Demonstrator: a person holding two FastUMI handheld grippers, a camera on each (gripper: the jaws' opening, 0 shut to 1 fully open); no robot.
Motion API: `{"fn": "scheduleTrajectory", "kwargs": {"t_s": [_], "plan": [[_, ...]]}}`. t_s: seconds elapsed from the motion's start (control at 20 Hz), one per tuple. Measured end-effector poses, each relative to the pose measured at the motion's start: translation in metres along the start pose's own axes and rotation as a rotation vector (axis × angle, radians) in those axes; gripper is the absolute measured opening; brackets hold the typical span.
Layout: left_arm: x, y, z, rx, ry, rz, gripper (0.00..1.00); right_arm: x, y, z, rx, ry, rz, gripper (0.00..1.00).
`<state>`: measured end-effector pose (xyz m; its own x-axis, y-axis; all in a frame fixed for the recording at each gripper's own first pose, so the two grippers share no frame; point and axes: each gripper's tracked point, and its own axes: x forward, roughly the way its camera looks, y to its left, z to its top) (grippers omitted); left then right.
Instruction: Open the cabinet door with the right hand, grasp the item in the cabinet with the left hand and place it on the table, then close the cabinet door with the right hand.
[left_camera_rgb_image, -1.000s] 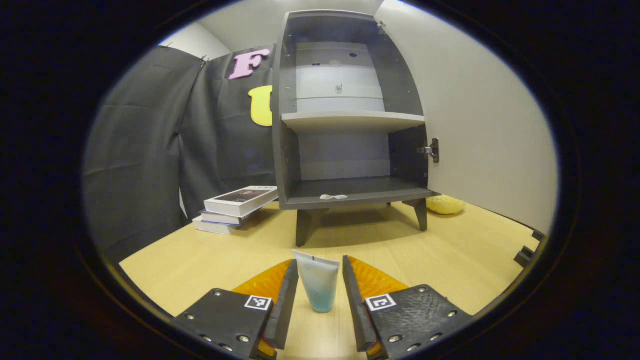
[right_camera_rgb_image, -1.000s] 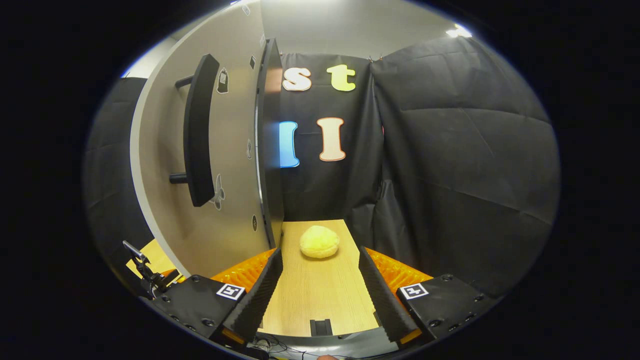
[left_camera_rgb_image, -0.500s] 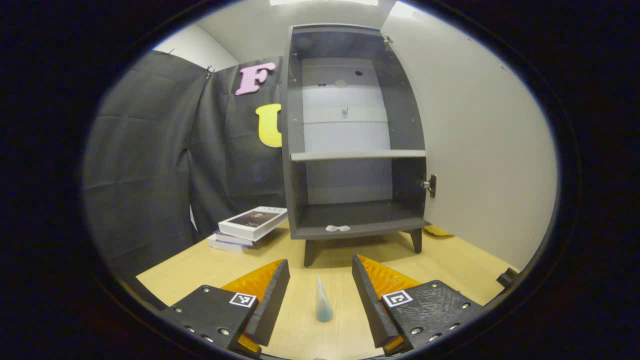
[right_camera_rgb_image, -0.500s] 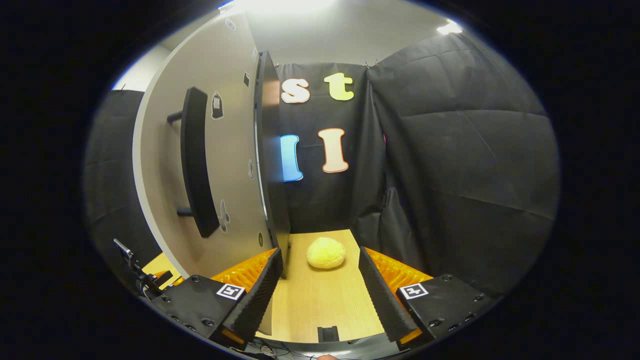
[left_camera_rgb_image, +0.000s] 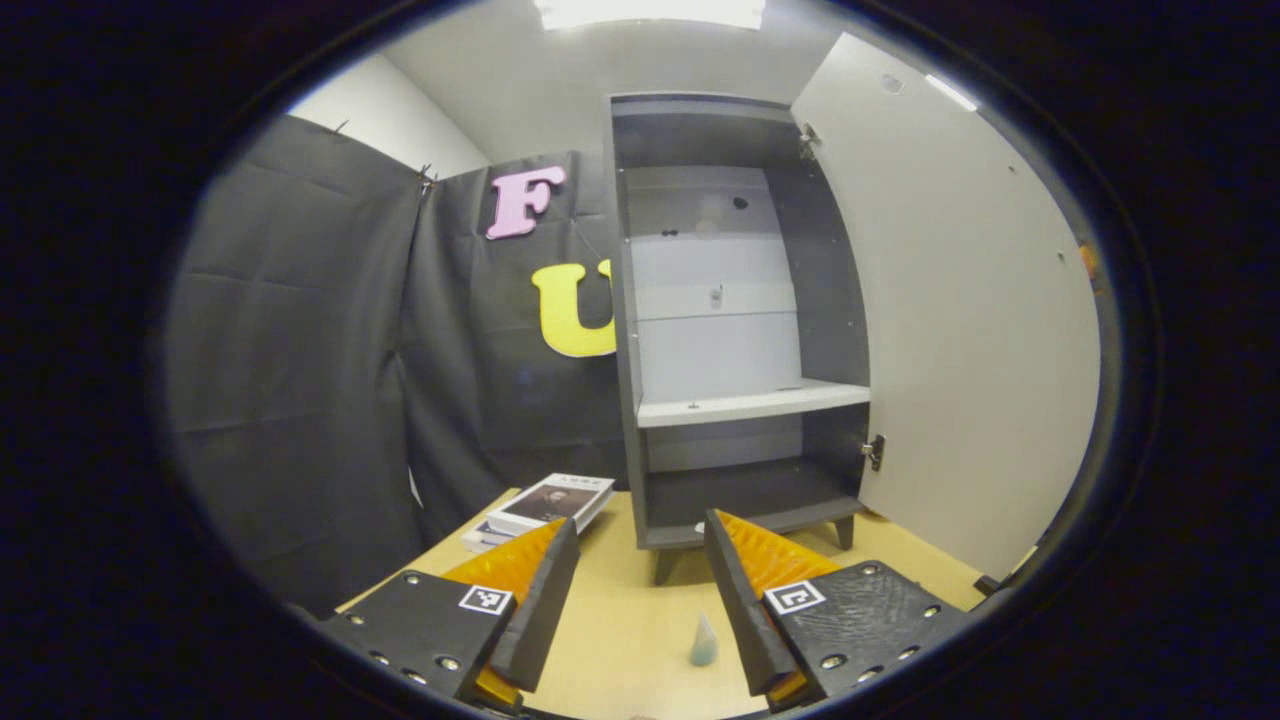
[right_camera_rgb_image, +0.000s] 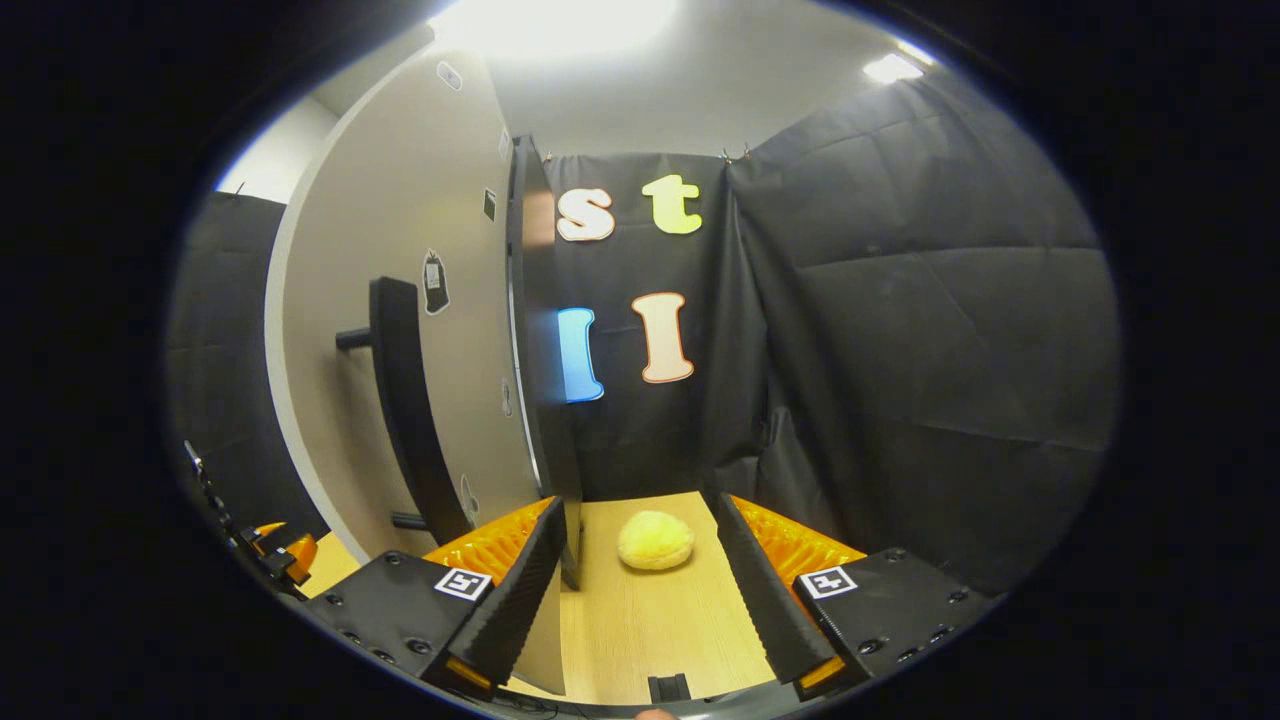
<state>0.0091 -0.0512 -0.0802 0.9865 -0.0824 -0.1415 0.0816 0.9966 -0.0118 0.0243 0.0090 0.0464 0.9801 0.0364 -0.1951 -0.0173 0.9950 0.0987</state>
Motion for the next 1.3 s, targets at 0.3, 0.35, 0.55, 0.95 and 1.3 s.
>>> {"fn": "scheduleTrajectory", "kwargs": {"t_s": [0.3, 0.35, 0.55, 0.95, 1.3], "plan": [[0.005, 0.054, 0.018, -0.027, -0.050, -0.029, 0.76, -0.020, 0.013, 0.015, -0.056, -0.023, -0.099, 0.92], [0.007, 0.064, 0.015, -0.021, -0.048, -0.027, 0.76, -0.024, 0.014, 0.017, -0.053, -0.030, -0.121, 0.92], [0.010, 0.090, 0.003, -0.040, -0.038, -0.050, 0.76, -0.030, 0.017, 0.017, -0.062, -0.037, -0.211, 0.92], [0.010, 0.132, -0.001, -0.052, -0.049, -0.084, 0.76, -0.038, 0.046, 0.013, -0.052, -0.053, -0.265, 0.92], [0.009, 0.163, -0.015, -0.059, -0.029, -0.083, 0.76, -0.048, 0.086, 0.006, -0.050, -0.054, -0.225, 0.92]]}}
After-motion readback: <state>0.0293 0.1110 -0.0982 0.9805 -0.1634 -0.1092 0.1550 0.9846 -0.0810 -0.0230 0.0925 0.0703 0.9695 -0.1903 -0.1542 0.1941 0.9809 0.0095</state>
